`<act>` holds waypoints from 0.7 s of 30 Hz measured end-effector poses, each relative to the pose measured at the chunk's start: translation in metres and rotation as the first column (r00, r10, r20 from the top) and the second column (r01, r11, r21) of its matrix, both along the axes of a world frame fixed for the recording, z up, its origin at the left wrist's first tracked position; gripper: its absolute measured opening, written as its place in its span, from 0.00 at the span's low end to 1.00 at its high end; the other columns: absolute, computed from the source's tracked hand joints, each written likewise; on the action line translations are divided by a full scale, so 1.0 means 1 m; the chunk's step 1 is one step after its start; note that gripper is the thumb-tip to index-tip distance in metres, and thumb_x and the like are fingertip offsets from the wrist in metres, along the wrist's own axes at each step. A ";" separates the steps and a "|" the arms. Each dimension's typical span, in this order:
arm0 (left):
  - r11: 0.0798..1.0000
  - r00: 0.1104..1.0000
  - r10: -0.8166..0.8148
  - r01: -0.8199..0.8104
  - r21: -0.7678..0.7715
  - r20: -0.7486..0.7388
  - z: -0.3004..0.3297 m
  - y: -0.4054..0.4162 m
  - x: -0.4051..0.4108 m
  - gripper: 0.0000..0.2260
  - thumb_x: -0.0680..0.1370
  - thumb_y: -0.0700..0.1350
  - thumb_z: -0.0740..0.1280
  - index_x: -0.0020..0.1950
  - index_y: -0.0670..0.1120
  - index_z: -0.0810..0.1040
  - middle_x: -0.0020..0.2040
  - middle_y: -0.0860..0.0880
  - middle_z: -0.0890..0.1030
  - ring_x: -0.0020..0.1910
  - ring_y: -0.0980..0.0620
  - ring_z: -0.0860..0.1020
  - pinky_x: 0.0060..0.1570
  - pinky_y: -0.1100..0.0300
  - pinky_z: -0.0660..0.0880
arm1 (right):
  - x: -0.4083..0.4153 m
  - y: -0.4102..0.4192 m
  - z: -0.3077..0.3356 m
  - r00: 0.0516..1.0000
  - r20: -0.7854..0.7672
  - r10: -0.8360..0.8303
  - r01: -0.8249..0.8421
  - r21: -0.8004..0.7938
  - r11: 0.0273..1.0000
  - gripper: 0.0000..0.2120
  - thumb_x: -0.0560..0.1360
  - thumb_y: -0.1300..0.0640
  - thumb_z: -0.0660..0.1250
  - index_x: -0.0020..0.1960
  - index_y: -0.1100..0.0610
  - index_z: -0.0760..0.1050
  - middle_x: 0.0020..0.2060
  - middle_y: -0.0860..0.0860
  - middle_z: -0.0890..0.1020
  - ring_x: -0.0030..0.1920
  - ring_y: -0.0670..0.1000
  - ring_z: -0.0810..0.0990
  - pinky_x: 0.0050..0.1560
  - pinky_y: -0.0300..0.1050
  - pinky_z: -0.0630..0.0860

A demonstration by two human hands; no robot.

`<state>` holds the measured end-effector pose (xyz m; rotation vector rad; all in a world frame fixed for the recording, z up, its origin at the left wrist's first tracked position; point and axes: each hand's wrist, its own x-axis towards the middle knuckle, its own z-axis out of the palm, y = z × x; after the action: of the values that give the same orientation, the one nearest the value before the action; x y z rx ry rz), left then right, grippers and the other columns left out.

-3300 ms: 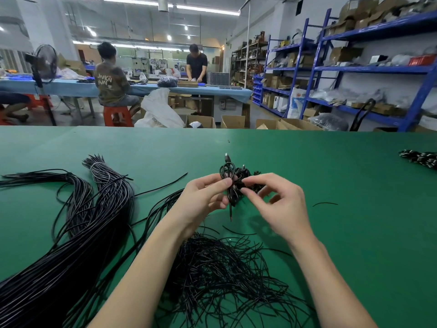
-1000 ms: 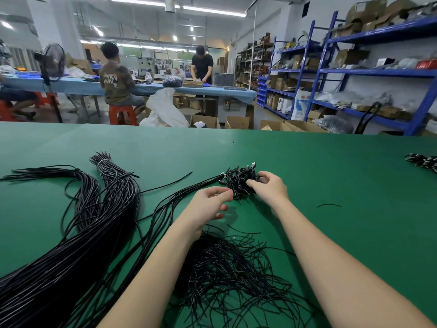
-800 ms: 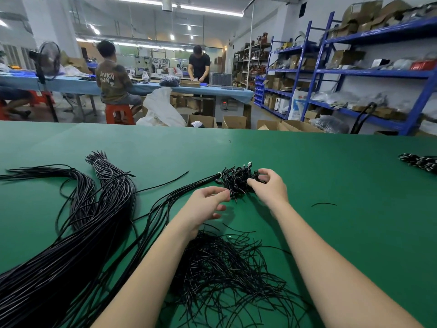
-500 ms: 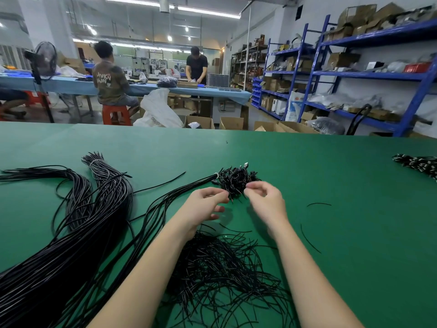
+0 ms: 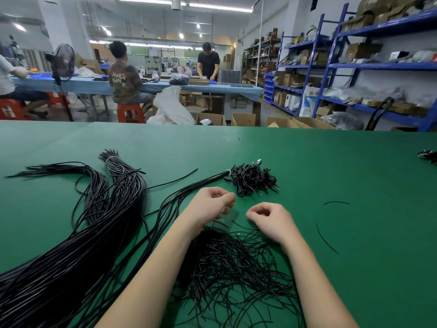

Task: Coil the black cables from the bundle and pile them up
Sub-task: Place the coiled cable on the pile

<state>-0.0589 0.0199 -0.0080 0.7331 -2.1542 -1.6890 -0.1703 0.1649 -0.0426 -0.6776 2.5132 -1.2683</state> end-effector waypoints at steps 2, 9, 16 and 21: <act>0.998 0.999 0.025 -0.024 -0.052 0.021 -0.001 -0.003 0.000 0.10 0.78 0.50 0.69 0.47 0.43 0.83 0.39 0.54 0.83 0.33 0.57 0.78 0.36 0.63 0.71 | 0.000 -0.001 0.000 1.000 -0.018 0.010 -0.009 0.016 1.000 0.02 0.74 0.50 0.73 0.45 0.47 0.84 0.41 0.40 0.84 0.42 0.37 0.79 0.37 0.30 0.69; 0.865 0.955 0.274 -0.192 -0.464 0.117 -0.008 -0.015 0.005 0.08 0.77 0.51 0.69 0.43 0.49 0.80 0.40 0.52 0.82 0.44 0.51 0.79 0.43 0.62 0.71 | 0.011 -0.014 0.005 0.985 -0.152 0.082 -0.058 0.156 0.986 0.02 0.74 0.50 0.71 0.43 0.47 0.81 0.40 0.38 0.82 0.44 0.41 0.79 0.47 0.39 0.72; 0.641 0.816 0.494 -0.107 -0.760 0.302 -0.021 -0.034 0.015 0.14 0.81 0.48 0.62 0.64 0.43 0.72 0.64 0.39 0.73 0.66 0.39 0.68 0.64 0.47 0.67 | 0.022 -0.022 0.009 0.978 -0.169 0.124 -0.094 0.173 0.980 0.03 0.75 0.49 0.71 0.46 0.47 0.82 0.42 0.38 0.82 0.47 0.44 0.80 0.49 0.40 0.73; 0.582 0.763 0.553 -0.069 -0.810 0.333 -0.015 -0.039 0.019 0.12 0.78 0.44 0.65 0.60 0.44 0.71 0.61 0.41 0.77 0.64 0.40 0.74 0.61 0.49 0.69 | 0.033 -0.030 0.015 0.978 -0.157 0.135 -0.125 0.074 0.989 0.04 0.75 0.50 0.70 0.47 0.48 0.83 0.43 0.41 0.83 0.45 0.39 0.79 0.44 0.36 0.71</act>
<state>-0.0401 -0.0187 -0.0232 1.3407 -2.5469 -0.2293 -0.1373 0.1349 -0.0273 -0.9481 2.5746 -1.1249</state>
